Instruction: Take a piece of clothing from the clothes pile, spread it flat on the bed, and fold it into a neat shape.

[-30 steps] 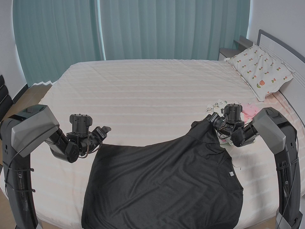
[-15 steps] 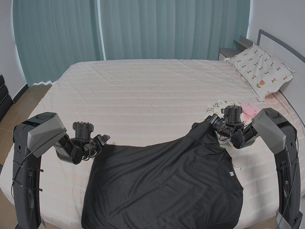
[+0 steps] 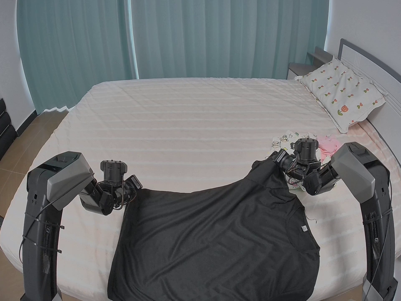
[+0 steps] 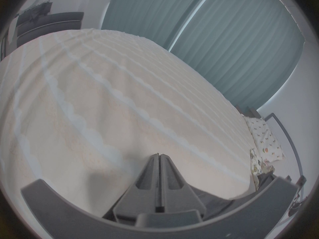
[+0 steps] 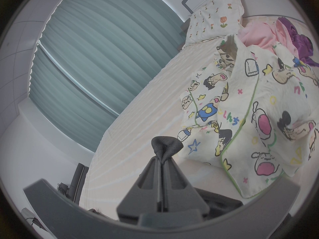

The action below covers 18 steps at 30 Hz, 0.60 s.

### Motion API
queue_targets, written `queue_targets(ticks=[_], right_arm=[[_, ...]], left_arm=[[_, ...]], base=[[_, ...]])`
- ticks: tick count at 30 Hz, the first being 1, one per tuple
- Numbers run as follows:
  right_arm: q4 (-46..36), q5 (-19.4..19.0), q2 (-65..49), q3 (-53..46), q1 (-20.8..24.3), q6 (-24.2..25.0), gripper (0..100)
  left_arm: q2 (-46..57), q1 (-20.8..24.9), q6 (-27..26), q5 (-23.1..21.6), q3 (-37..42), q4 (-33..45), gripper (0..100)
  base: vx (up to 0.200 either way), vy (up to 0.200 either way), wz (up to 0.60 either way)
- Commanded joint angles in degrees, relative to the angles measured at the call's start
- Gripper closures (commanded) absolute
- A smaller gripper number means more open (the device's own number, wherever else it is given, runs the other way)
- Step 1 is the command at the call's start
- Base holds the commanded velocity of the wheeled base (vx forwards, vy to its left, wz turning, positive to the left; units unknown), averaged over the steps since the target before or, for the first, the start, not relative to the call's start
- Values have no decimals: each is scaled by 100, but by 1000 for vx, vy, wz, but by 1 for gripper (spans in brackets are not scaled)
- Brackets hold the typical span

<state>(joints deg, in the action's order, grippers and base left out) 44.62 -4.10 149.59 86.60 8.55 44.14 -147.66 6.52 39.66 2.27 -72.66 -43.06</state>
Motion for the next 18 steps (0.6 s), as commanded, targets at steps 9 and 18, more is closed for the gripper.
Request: queue_targets(ticks=[9,18], right_arm=[[495,322,193,735,16,-72,100],[100,322,870,1368,77,-257,0]], left_arm=[[106,-283,95,766,-223,-695,100],[-175,-265,-72,766,-311,-695,100]], base=[[0,0,0],[0,0,0]])
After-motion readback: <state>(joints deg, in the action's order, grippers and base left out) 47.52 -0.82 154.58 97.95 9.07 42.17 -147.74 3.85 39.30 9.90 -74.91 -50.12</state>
